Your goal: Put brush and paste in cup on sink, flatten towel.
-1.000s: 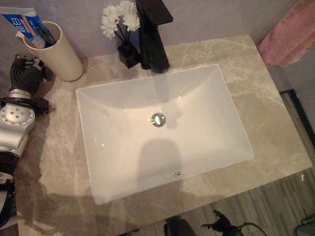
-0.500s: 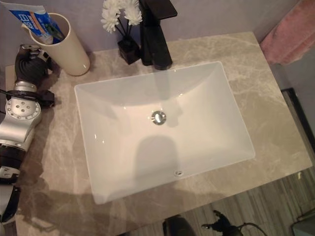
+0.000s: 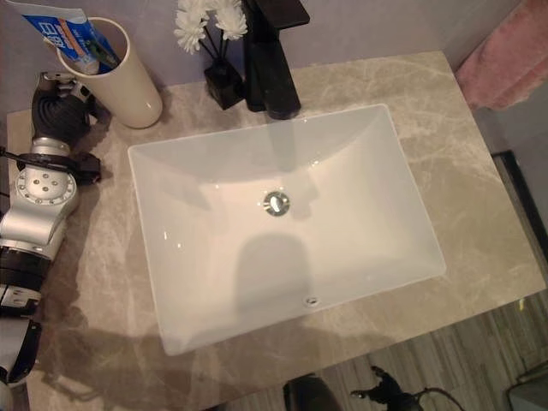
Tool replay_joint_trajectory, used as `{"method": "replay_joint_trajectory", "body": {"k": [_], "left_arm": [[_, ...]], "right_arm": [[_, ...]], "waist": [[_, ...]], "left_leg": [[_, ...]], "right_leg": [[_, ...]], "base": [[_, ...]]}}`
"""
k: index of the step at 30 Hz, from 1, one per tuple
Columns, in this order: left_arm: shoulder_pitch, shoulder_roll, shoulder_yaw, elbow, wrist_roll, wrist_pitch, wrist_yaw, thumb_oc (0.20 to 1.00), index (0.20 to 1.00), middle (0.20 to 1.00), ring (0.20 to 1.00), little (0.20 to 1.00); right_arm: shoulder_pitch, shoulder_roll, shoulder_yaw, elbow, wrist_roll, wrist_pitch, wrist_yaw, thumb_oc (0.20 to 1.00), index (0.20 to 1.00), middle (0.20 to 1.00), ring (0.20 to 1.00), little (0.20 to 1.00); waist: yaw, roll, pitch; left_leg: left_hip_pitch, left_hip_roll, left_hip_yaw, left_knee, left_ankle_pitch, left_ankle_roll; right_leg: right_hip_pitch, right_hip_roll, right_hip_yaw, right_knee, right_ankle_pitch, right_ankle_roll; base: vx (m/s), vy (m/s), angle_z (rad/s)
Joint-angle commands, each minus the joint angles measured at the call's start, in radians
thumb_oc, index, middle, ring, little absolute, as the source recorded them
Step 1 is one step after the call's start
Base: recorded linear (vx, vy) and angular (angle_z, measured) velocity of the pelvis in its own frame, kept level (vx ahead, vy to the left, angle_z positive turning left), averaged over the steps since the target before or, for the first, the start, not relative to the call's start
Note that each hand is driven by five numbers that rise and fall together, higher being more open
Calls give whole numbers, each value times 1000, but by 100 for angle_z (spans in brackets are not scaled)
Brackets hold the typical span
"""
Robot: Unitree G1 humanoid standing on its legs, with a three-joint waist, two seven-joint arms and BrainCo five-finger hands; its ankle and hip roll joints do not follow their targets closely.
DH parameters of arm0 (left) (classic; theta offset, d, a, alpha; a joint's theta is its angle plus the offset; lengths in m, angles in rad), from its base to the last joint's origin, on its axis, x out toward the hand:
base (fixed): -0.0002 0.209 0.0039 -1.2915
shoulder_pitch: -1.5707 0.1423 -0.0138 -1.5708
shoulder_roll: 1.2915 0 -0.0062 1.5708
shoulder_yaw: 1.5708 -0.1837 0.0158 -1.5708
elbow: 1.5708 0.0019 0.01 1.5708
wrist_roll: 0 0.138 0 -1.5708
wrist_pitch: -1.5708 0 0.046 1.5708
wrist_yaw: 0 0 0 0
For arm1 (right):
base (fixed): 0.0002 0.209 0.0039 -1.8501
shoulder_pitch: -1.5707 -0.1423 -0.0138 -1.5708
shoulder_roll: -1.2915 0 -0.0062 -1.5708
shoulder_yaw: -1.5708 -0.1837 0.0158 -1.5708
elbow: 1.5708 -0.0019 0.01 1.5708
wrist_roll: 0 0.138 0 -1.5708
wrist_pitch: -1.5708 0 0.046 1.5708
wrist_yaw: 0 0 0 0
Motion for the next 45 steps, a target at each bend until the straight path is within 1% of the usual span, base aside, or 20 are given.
{"method": "replay_joint_trajectory", "body": {"k": [1,8,9,10,11,12,14,15,20,26,34,37,39,40,41,45], "left_arm": [[-26,-59,-102,84,52,31,-32,200,200,200,200,200],[22,-42,-63,104,104,61,-33,200,200,200,200,200],[52,-43,-39,108,113,69,-27,200,200,200,200,200],[52,-43,-39,107,113,69,-27,200,200,200,200,200],[84,-47,-6,107,120,77,-18,200,200,200,200,200],[85,-47,-5,107,120,77,-18,200,200,200,200,200],[123,-57,32,105,120,79,-7,200,200,200,200,200],[157,-91,76,119,102,85,22,200,200,200,200,200],[207,-112,131,104,109,98,46,200,200,200,200,200],[240,-108,175,118,102,101,68,200,200,200,200,200],[278,-77,225,155,61,96,84,200,200,200,200,200],[323,-55,261,150,50,93,86,200,200,200,200,200],[336,-50,272,140,47,92,85,200,200,200,200,200],[371,-50,298,119,36,85,85,200,200,200,200,200],[372,-50,299,119,36,85,85,200,200,200,200,200],[479,-49,362,34,30,65,69,200,200,200,200,200]], "right_arm": [[35,-41,12,-11,20,-6,-9,1000,1000,1000,1000,1000],[46,-39,7,-20,12,0,0,1000,1000,1000,1000,1000],[50,-38,3,-17,9,4,1,1000,1000,1000,1000,1000],[50,-38,3,-17,9,4,1,1000,1000,1000,1000,1000],[53,-35,-2,-18,3,8,2,1000,1000,1000,1000,1000],[53,-35,-2,-18,3,8,2,1000,1000,1000,1000,1000],[56,-31,-7,-14,-1,11,5,1000,1000,1000,1000,1000],[60,-22,-17,-12,3,16,7,1000,1000,1000,1000,1000],[68,-20,-27,-9,-10,24,10,1000,1000,1000,1000,1000],[79,-26,-31,-21,-25,30,18,1000,1000,1000,1000,1000],[87,-32,-22,-17,-43,31,25,1000,1000,1000,1000,1000],[98,-37,-24,-33,-46,27,29,1000,1000,1000,1000,1000],[102,-41,-27,-37,-45,25,30,1000,1000,1000,1000,1000],[100,-47,-26,-40,-47,22,29,1000,1000,1000,1000,1000],[100,-47,-26,-40,-47,22,29,1000,1000,1000,1000,1000],[81,-63,-36,-28,-45,10,21,1000,1000,1000,1000,1000]], "waist": [[-40,-10,-14],[-32,-10,-34],[-28,-11,-40],[-29,-10,-40],[-24,-11,-47],[-24,-11,-47],[-20,-11,-53],[-16,-13,-60],[-10,-14,-78],[-5,-19,-86],[11,-21,-98],[19,-17,-103],[22,-14,-103],[29,-8,-99],[28,-7,-99],[46,4,-80]], "left_leg": [[20,52,6,7,-31,-49],[33,51,4,7,-35,-48],[39,51,3,7,-36,-48],[39,51,3,7,-36,-48],[44,49,2,7,-38,-48],[45,49,2,7,-38,-48],[51,48,1,7,-40,-47],[57,48,-2,7,-41,-47],[68,47,-8,7,-43,-48],[74,49,-20,7,-38,-52],[84,61,-47,7,-15,-66],[93,76,-66,7,6,-80],[96,79,-73,7,11,-83],[102,91,-86,7,25,-90],[102,91,-87,7,26,-90],[104,112,-113,7,60,-101]], "right_leg": [[64,-75,21,4,-30,62],[74,-75,23,6,-34,60],[82,-76,21,6,-38,59],[82,-76,21,6,-38,59],[90,-76,20,6,-41,57],[91,-76,20,5,-41,57],[97,-76,18,5,-44,55],[104,-75,15,6,-46,53],[119,-73,4,21,-60,48],[127,-65,-9,42,-73,44],[153,-41,-35,77,-102,25],[163,-14,-54,120,-133,9],[163,-6,-62,134,-142,4],[164,13,-74,165,-164,-8],[164,13,-75,166,-164,-8],[157,49,-97,194,-180,-32]], "base": [[0,0,0],[3,-2,-1],[0,0,0],[19,-17,-4],[9,-8,-4],[13,-11,-5],[8,-15,-7],[11,-25,-7],[0,0,0],[-22,-24,3],[-40,-46,10],[-56,-94,19],[-57,-96,20],[-64,-107,20],[-64,-120,15],[-101,-136,19]]}}
